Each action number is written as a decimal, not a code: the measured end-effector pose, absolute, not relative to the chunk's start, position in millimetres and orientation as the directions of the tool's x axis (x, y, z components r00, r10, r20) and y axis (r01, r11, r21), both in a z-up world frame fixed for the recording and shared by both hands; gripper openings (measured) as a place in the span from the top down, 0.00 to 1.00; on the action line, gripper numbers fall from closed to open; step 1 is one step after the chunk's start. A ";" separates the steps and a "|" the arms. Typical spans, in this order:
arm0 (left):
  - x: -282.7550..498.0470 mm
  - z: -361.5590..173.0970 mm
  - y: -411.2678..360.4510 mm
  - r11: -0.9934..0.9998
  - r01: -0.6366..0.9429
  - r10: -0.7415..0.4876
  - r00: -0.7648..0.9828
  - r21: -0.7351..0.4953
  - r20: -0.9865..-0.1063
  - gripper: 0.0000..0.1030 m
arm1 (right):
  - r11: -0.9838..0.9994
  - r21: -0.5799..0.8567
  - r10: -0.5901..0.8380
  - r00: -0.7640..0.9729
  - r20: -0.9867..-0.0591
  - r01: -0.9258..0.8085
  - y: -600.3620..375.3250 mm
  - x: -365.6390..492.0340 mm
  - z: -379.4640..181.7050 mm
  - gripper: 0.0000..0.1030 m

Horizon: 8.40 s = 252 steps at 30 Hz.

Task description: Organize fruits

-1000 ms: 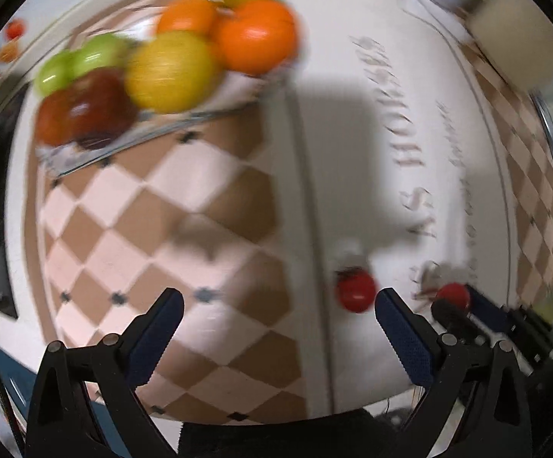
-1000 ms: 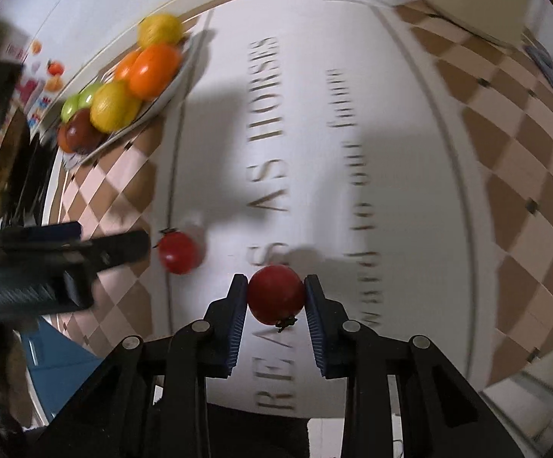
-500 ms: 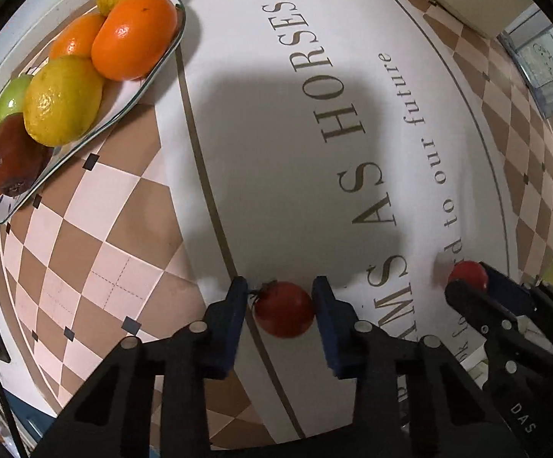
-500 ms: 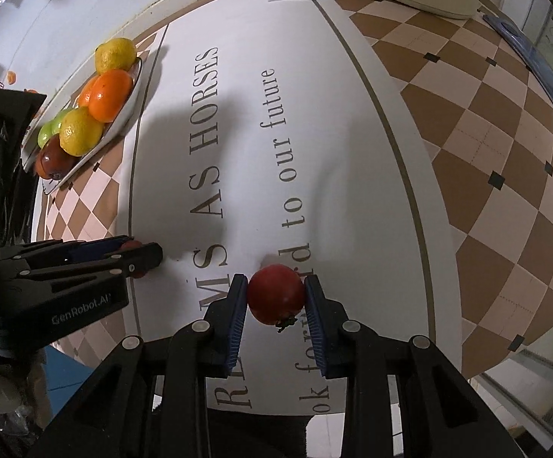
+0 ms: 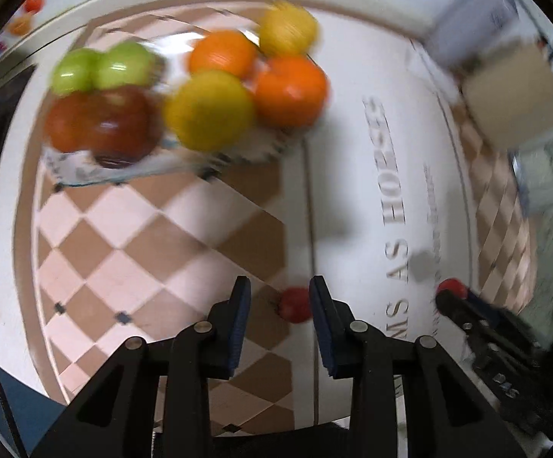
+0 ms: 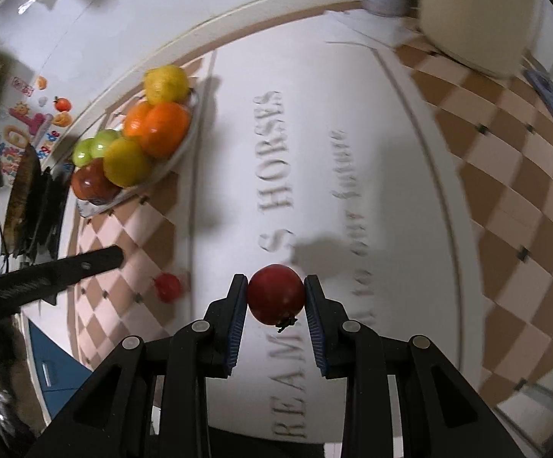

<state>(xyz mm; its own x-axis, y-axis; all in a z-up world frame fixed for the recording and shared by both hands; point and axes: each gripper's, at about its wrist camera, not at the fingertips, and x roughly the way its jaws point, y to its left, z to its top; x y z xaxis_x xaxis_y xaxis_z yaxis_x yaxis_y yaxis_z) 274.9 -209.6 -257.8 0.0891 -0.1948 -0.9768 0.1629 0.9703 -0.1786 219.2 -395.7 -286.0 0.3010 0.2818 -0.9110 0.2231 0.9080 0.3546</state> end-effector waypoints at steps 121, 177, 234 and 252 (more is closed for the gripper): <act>125.8 -48.5 -36.7 0.994 0.108 -0.054 0.633 0.019 -0.772 0.06 | 0.985 0.115 0.006 0.642 -0.767 0.128 -244.7 75.8 -6.7 0.02; 209.1 -83.7 -56.3 0.998 0.033 0.027 0.570 0.056 -0.821 0.00 | 0.988 0.086 -0.002 0.571 -0.821 0.128 -267.1 196.8 -54.5 0.01; 196.5 -76.6 -62.7 0.997 0.024 0.041 0.585 0.068 -0.810 0.00 | 0.993 0.071 0.003 0.569 -0.822 0.098 -272.0 192.5 -45.0 0.01; 194.9 -75.6 -64.2 0.998 0.024 0.039 0.587 0.065 -0.808 0.00 | 0.993 0.067 0.002 0.572 -0.821 0.093 -276.3 194.4 -41.7 0.01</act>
